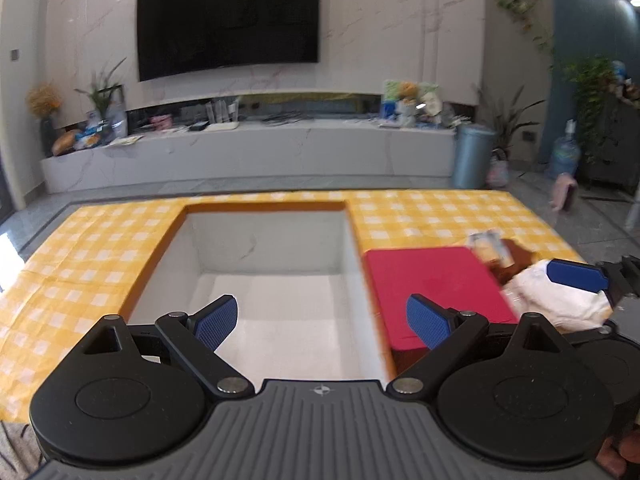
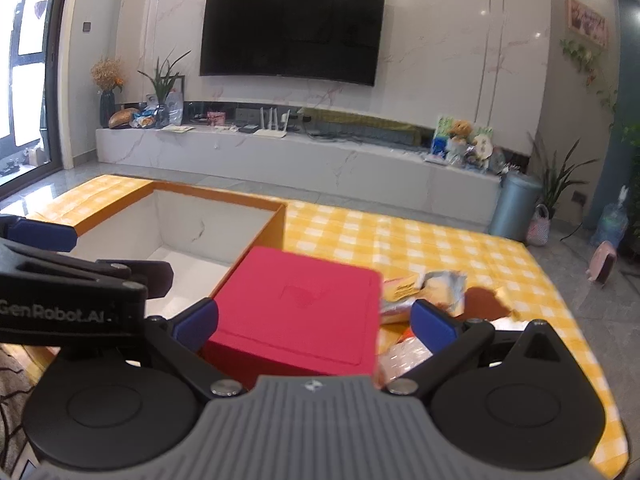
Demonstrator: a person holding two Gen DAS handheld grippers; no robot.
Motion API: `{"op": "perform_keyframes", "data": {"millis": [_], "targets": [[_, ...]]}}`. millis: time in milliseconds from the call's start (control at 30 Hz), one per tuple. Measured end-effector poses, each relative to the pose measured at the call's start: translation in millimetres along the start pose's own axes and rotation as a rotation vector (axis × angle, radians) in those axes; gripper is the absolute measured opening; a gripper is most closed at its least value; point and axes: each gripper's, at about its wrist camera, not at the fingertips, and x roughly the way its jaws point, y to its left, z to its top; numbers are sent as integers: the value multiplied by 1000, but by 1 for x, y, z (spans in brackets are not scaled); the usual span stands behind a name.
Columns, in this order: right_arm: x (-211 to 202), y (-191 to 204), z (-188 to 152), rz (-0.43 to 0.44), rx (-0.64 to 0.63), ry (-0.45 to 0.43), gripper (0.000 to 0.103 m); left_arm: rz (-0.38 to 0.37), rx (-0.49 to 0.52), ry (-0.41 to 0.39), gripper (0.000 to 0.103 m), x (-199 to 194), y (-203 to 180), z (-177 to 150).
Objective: Organize soft objects
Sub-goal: 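Move both tools over the pile of soft items beside the red box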
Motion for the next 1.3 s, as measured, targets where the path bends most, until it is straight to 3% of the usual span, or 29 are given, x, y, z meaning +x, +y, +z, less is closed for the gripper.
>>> {"op": "perform_keyframes", "data": {"millis": [167, 467, 633, 733, 900, 967, 1133, 1200, 1300], "targets": [[-18, -20, 6, -137, -34, -44, 100, -76, -8, -29, 103, -11, -7, 8], [-27, -140, -10, -418, 271, 6, 100, -159, 63, 11, 103, -5, -45, 15], [-10, -190, -39, -326, 553, 69, 100, -257, 168, 71, 103, 10, -86, 19], [-2, -195, -48, -291, 577, 90, 100, -328, 223, 131, 103, 26, -113, 23], [-4, -203, -52, -294, 602, 69, 100, -405, 311, 305, 100, 60, -148, 29], [-5, -207, -56, -289, 624, 66, 100, -387, 351, 357, 92, 72, -160, 30], [-3, -211, -59, -324, 638, 82, 100, -345, 449, 454, 85, 102, -188, 26], [-3, -211, -59, -337, 631, 89, 100, -320, 522, 487, 78, 117, -201, 21], [-4, -212, -59, -325, 635, 82, 100, -288, 639, 534, 78, 130, -214, 10]]}}
